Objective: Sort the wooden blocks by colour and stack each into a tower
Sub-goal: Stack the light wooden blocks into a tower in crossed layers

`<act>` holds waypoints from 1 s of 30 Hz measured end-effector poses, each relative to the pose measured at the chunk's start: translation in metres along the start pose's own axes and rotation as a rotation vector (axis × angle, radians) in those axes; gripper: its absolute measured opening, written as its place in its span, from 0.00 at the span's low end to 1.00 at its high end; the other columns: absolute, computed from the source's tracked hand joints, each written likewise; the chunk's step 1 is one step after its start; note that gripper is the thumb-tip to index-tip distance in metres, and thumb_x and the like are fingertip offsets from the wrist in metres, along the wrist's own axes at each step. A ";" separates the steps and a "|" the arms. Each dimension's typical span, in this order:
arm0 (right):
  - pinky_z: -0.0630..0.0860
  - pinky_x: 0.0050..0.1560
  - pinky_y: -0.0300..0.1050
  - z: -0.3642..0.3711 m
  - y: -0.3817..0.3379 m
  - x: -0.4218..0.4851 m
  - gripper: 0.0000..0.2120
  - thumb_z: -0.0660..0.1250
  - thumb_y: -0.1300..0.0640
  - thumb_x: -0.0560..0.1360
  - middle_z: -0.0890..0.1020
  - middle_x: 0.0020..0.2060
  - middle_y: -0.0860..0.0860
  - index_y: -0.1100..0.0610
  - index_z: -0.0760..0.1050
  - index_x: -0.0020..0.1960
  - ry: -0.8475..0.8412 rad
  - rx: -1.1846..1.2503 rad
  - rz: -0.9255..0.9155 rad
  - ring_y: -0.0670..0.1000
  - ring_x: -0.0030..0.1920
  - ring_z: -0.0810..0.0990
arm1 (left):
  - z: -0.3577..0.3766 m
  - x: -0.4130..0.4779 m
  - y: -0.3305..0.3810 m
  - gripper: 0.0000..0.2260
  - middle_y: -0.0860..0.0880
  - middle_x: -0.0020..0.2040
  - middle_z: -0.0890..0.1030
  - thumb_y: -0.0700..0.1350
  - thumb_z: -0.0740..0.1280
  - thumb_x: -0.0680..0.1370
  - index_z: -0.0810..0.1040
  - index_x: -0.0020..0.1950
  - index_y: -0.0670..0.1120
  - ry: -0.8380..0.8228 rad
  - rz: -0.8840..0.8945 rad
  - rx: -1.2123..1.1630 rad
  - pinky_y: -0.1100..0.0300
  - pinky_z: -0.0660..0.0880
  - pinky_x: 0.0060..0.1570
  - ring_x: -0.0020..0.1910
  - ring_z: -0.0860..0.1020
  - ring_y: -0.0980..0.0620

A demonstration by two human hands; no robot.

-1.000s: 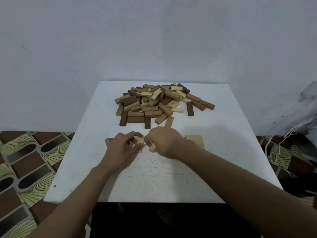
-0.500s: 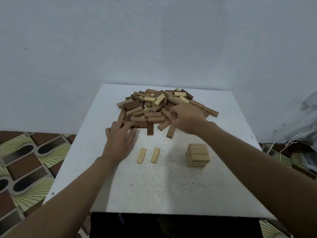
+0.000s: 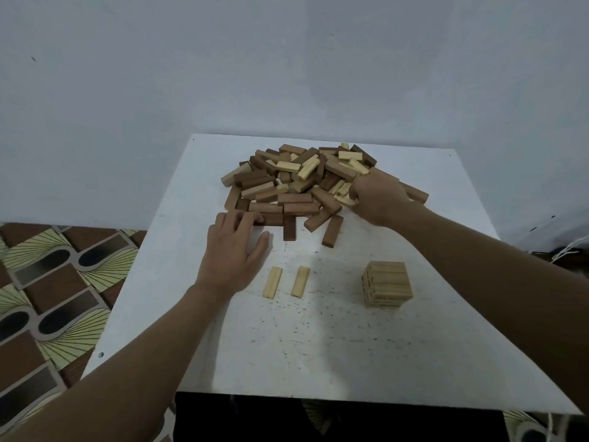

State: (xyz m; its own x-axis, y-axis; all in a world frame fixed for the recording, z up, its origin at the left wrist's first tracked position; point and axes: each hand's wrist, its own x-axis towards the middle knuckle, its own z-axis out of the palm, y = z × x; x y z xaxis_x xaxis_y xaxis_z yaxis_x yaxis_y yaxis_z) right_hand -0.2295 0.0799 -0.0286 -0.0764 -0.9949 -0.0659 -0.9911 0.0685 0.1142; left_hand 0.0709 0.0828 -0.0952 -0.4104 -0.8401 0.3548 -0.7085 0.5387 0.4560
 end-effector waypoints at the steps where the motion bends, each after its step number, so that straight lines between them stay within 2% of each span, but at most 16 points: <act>1: 0.76 0.41 0.46 0.000 0.001 -0.001 0.07 0.68 0.60 0.76 0.81 0.48 0.56 0.58 0.80 0.54 0.002 0.000 0.002 0.58 0.50 0.79 | 0.000 0.000 0.000 0.14 0.50 0.57 0.74 0.55 0.58 0.81 0.75 0.60 0.49 0.000 0.002 -0.004 0.49 0.70 0.52 0.54 0.70 0.49; 3: 0.73 0.40 0.46 -0.002 0.002 -0.003 0.06 0.66 0.61 0.75 0.79 0.48 0.56 0.58 0.78 0.52 0.003 0.011 0.035 0.58 0.48 0.78 | 0.000 0.000 -0.001 0.14 0.51 0.57 0.74 0.55 0.58 0.81 0.75 0.60 0.50 0.000 0.000 -0.002 0.49 0.70 0.52 0.54 0.70 0.49; 6: 0.69 0.41 0.46 -0.012 0.009 -0.012 0.05 0.65 0.63 0.73 0.76 0.47 0.53 0.56 0.74 0.48 0.046 0.183 0.093 0.57 0.47 0.76 | -0.001 0.000 0.000 0.13 0.51 0.55 0.73 0.55 0.59 0.81 0.77 0.57 0.50 0.005 0.008 -0.020 0.50 0.69 0.52 0.54 0.70 0.50; 9: 0.73 0.41 0.48 -0.036 0.002 -0.033 0.03 0.69 0.58 0.74 0.78 0.41 0.48 0.56 0.76 0.45 0.032 0.392 -0.112 0.52 0.45 0.78 | -0.002 -0.002 0.002 0.09 0.51 0.52 0.73 0.52 0.63 0.81 0.79 0.51 0.49 0.037 0.040 -0.062 0.51 0.68 0.51 0.52 0.69 0.52; 11: 0.74 0.41 0.40 -0.053 -0.017 -0.053 0.05 0.71 0.52 0.75 0.80 0.42 0.45 0.54 0.79 0.47 -0.118 0.474 -0.253 0.47 0.43 0.79 | -0.003 -0.003 0.003 0.07 0.52 0.50 0.73 0.51 0.66 0.80 0.80 0.49 0.49 0.040 0.057 -0.087 0.53 0.68 0.51 0.51 0.69 0.53; 13: 0.73 0.43 0.37 -0.056 -0.035 -0.066 0.05 0.72 0.55 0.75 0.80 0.44 0.44 0.53 0.79 0.49 -0.223 0.439 -0.338 0.44 0.44 0.78 | -0.003 -0.004 0.001 0.06 0.53 0.48 0.72 0.51 0.71 0.77 0.80 0.47 0.49 0.025 0.064 -0.123 0.55 0.67 0.50 0.50 0.70 0.53; 17: 0.75 0.46 0.39 -0.048 -0.060 -0.077 0.06 0.73 0.60 0.74 0.77 0.44 0.43 0.52 0.79 0.49 -0.263 0.266 -0.439 0.43 0.45 0.76 | -0.004 -0.007 0.000 0.10 0.54 0.47 0.71 0.56 0.76 0.74 0.80 0.47 0.53 -0.073 0.051 -0.212 0.60 0.68 0.48 0.50 0.71 0.55; 19: 0.75 0.46 0.40 -0.045 -0.070 -0.079 0.07 0.70 0.63 0.75 0.74 0.44 0.45 0.52 0.79 0.48 -0.276 0.175 -0.475 0.46 0.46 0.75 | -0.005 -0.008 -0.001 0.13 0.55 0.47 0.71 0.59 0.77 0.72 0.79 0.47 0.54 -0.093 0.081 -0.204 0.59 0.67 0.51 0.51 0.70 0.58; 22: 0.76 0.46 0.44 -0.041 -0.082 -0.082 0.12 0.66 0.67 0.74 0.75 0.46 0.49 0.52 0.78 0.51 -0.280 0.097 -0.522 0.51 0.49 0.76 | -0.005 -0.008 -0.001 0.16 0.56 0.45 0.72 0.63 0.76 0.71 0.78 0.47 0.54 -0.116 0.113 -0.175 0.55 0.66 0.54 0.50 0.70 0.58; 24: 0.71 0.41 0.41 -0.040 -0.089 -0.084 0.13 0.64 0.69 0.75 0.77 0.48 0.51 0.55 0.77 0.54 -0.287 0.043 -0.539 0.53 0.52 0.75 | -0.004 -0.007 -0.003 0.17 0.57 0.44 0.73 0.65 0.75 0.71 0.77 0.47 0.54 -0.123 0.114 -0.155 0.54 0.66 0.53 0.48 0.70 0.58; 26: 0.72 0.42 0.42 -0.040 -0.094 -0.086 0.14 0.63 0.70 0.75 0.78 0.50 0.53 0.57 0.77 0.56 -0.259 0.044 -0.515 0.53 0.53 0.75 | -0.002 -0.006 -0.004 0.18 0.58 0.42 0.73 0.67 0.74 0.71 0.76 0.46 0.55 -0.135 0.106 -0.145 0.53 0.66 0.53 0.47 0.71 0.58; 28: 0.77 0.50 0.48 -0.038 -0.100 -0.091 0.13 0.64 0.69 0.75 0.77 0.51 0.54 0.57 0.77 0.57 -0.230 0.093 -0.439 0.54 0.51 0.76 | -0.002 -0.006 -0.005 0.18 0.57 0.39 0.74 0.68 0.73 0.72 0.74 0.45 0.56 -0.144 0.096 -0.142 0.53 0.66 0.54 0.45 0.72 0.58; 30: 0.78 0.55 0.50 -0.035 -0.106 -0.099 0.15 0.65 0.67 0.75 0.77 0.53 0.55 0.58 0.75 0.60 -0.236 0.160 -0.345 0.54 0.52 0.76 | -0.001 -0.006 -0.004 0.18 0.56 0.37 0.74 0.68 0.72 0.73 0.73 0.45 0.56 -0.148 0.085 -0.152 0.54 0.66 0.54 0.45 0.72 0.57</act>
State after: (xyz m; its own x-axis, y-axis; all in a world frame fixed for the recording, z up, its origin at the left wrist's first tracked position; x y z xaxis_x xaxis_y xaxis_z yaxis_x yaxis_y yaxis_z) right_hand -0.1134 0.1689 0.0005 0.2569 -0.9188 -0.2996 -0.9660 -0.2352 -0.1072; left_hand 0.0767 0.0857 -0.0979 -0.5528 -0.7853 0.2786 -0.5778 0.6022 0.5509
